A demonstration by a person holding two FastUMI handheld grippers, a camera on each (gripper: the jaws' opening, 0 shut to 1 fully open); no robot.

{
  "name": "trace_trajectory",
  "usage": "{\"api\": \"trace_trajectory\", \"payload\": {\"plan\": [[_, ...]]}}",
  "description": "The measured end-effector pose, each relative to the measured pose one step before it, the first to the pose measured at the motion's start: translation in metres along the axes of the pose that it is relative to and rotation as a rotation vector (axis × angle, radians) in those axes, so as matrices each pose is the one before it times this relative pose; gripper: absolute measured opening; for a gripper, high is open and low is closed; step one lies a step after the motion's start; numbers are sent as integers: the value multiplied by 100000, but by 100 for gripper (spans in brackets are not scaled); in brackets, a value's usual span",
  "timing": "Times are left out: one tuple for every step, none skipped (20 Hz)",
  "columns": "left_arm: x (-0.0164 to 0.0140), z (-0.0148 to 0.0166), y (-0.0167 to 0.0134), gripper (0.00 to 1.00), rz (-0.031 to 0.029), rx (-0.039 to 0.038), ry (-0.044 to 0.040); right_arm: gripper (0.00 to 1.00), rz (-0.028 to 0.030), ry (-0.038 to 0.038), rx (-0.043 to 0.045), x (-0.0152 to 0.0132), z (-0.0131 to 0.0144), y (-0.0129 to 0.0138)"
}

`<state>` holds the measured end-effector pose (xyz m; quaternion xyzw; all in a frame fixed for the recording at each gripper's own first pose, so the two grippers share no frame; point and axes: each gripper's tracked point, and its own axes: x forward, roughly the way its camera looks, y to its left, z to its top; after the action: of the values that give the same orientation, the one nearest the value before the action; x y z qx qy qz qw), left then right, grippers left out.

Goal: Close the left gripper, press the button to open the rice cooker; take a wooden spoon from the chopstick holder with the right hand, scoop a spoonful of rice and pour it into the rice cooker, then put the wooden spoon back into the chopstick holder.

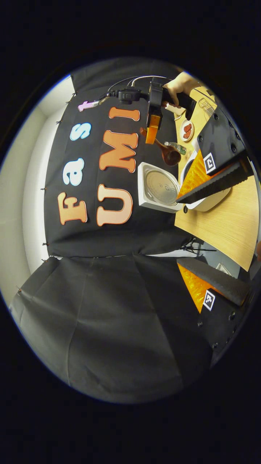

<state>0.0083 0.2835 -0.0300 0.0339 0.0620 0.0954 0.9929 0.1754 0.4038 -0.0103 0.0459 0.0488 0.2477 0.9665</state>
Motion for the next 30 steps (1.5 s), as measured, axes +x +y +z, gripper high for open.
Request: {"api": "trace_trajectory", "payload": {"plan": [[159,263,-131,100,-415,-460,-323,10,-894,-147,1624,-410,62,-796],[272,233,-85,100,-210,-244,-266,10,-872,-61,1498,-393,324,-714],[258,183,-32,100,94,44,-468,10,-793,-263,1582,-570,228,-734],[263,184,-45,100,66,251,-470,10,-778,-311,1535,-475,379,-792],[266,209,-103,100,-14,128,-310,10,-1099,-68,1602,-487,270,-885],[185,-81,-167,100,225,-168,58,10,-1257,31,1572,-570,249,-1054],[97,59,-192,100,-23,-250,267,10,-1363,-85,1279,-686,350,-1008],[55,130,-267,100,-402,-271,89,10,-1464,-427,1196,-771,344,-1139],[55,190,-437,100,-765,-134,43,10,-1621,-627,1222,-821,338,-1156],[-41,146,-307,100,-542,98,-172,10,-1692,-452,1296,-906,230,-1298],[16,376,-285,100,-100,11,-584,10,-1590,-516,1274,-851,282,-1294],[115,387,-217,100,150,-215,-881,10,-1512,-114,1026,-910,253,-1340],[112,413,-283,100,308,-257,-1035,10,-1675,-414,874,-872,280,-1417],[-108,260,-317,100,702,-187,-644,10,-2144,-215,995,-879,358,-1544],[-17,241,-447,100,406,-272,-259,10,-2548,-414,1083,-864,224,-1684],[-39,349,-580,100,-467,-194,-545,10,-2337,-988,802,-858,378,-1589],[-196,261,-568,100,-410,149,-350,10,-2234,-900,504,-859,309,-1472],[93,64,-306,100,514,523,-138,10,-1924,107,509,-757,60,-1535],[-61,68,-267,100,881,977,-178,10,-1565,-316,578,-962,115,-1436],[-83,268,-252,100,832,937,-463,10,-1556,-623,476,-819,238,-1445],[-146,218,-275,100,871,598,-716,10,-1696,-355,333,-724,145,-1408],[-265,309,-406,100,570,297,-682,10,-1684,24,-44,-626,21,-1487],[-230,161,-308,100,583,163,-579,10,-1843,313,-490,-656,-206,-1482],[-129,-7,-213,100,713,76,-142,10,-1667,513,-814,-584,-277,-1560],[-100,-8,-196,100,810,-164,91,10,-1450,273,-1023,-522,-433,-1341],[-305,-54,-185,100,631,-540,77,11,-1600,595,-148,-304,-507,-1273],[-236,50,-242,100,527,-546,193,11,-1135,729,611,-252,-530,-1327],[-199,-124,-151,100,675,-208,170,11,-959,1267,1406,-83,-654,-1146],[-184,10,-61,100,1001,198,75,10,-874,1496,1422,-8,-749,-1112],[-140,-42,-153,100,1063,437,99,11,-1299,1353,1138,117,-741,-1263]]}}
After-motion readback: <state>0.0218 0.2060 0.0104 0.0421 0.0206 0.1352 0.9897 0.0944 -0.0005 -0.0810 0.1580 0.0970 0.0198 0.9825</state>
